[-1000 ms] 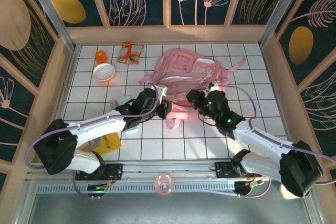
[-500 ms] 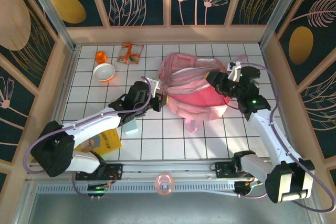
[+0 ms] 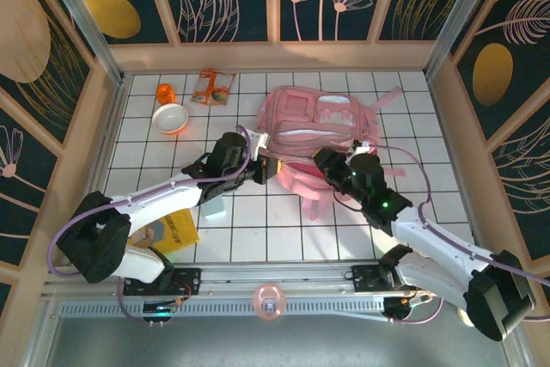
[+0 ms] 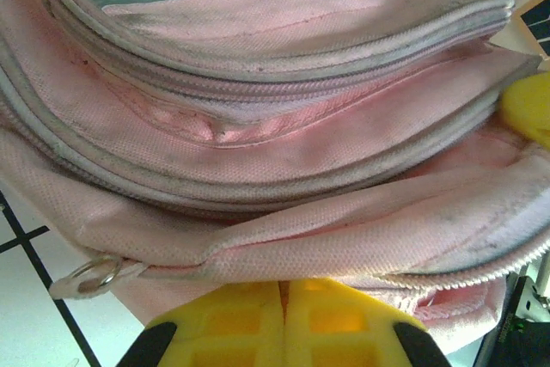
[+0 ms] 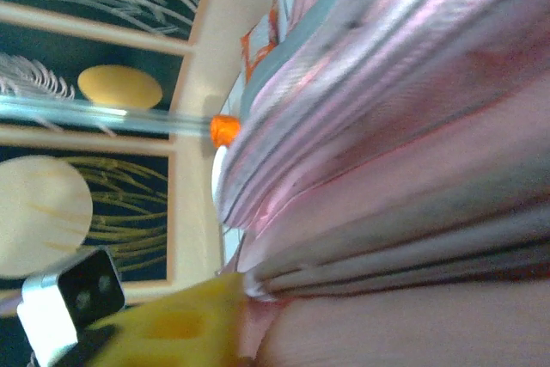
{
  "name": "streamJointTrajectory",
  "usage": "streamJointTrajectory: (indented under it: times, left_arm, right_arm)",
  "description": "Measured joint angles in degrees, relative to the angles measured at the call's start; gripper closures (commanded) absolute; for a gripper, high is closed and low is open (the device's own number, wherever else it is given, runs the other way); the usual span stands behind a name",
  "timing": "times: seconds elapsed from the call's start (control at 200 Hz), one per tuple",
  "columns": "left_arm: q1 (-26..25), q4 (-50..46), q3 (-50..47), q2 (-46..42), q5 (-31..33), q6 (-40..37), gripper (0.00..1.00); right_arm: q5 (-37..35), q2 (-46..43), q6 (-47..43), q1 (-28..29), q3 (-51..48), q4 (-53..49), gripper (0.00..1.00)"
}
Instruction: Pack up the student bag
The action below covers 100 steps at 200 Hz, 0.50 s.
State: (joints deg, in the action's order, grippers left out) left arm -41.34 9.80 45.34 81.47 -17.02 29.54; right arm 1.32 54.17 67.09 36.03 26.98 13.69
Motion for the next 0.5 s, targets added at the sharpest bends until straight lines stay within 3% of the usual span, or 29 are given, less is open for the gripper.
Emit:
streamJointTrajectory:
  times: [0.04,0.155,0.38,0.5]
  left_arm:
    - [0.00,-0.66,0.33,0.00,0.98,-0.42,1.00]
    - [0.79,-1.79,0.57,-0.31,2.97,-1.97,1.00]
    - [5.07,-0.11,0.74,-0.44,3.89,-4.07,1.00]
    - [5.09,1.86,0.76,-0.42,1.55,-4.24,1.00]
  right_arm:
    - [0.66,0.48,-1.20,-0.76,1.22,-0.96,1.00]
    - [7.58,0.74,-7.89,-7.13,7.89,-7.02,1.00]
    - [33.38,4.09,-23.82,-27.45,24.76,-23.50,1.00]
    - [38.86,6.38,-25.20,-31.06,27.02,-25.70,0.58]
